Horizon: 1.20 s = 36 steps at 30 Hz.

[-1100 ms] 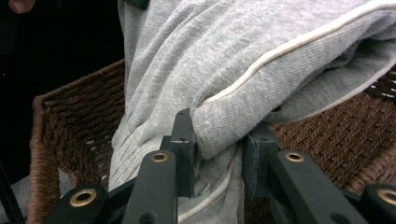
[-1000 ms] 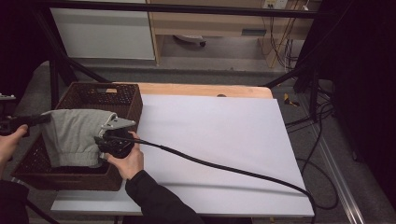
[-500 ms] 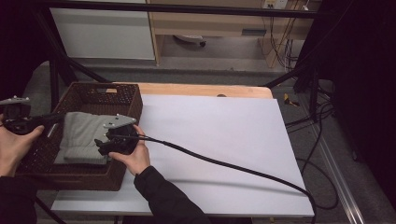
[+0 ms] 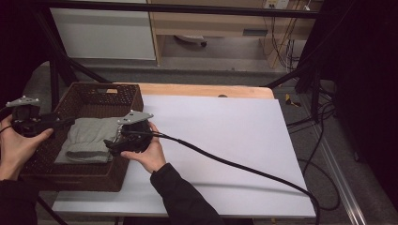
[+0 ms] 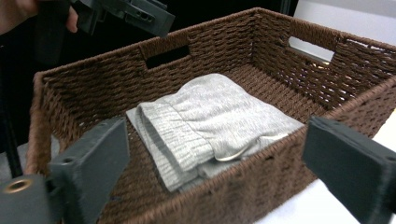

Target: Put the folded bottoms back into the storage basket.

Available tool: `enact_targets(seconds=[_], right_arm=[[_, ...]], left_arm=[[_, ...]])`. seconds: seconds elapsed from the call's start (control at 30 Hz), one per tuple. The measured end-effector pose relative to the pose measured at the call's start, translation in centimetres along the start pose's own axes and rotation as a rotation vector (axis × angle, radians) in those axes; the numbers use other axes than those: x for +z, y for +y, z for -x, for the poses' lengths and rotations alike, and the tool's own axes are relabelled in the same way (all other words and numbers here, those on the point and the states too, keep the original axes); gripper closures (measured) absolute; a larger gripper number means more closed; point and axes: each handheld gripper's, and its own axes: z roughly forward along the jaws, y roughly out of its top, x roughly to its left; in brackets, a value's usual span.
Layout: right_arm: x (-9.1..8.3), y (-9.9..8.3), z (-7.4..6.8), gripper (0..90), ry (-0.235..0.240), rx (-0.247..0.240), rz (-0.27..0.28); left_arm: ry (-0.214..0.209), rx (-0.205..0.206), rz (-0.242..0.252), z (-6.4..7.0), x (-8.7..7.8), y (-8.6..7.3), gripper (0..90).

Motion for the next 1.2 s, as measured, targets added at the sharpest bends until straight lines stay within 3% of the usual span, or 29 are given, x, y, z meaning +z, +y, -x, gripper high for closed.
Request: enact_targets(seconds=[0.13,0.3,0.7,1.2], right_arm=[[-1.0,-0.4,0.7,5.9,0.013,0.003,-0.004],[-2.3,-1.2,1.5,5.1,0.011,0.007,-0.034],[-5.2,-3.1,3.5,5.3,-0.012,0.024,-0.051],[-9.3,-5.9,6.8,4.6,-0.057,0.069,-0.058]], left_arm=[[-0.023,-0.008,0.011,0.5,0.1,0.0,12.4],[-0.035,0.021,0.007,1.4,0.4,-0.1,6.9],[-0.106,0.083,0.003,4.4,1.8,-0.6,6.0],[-0.193,0.169,0.007,9.5,3.7,-0.7,6.0]])
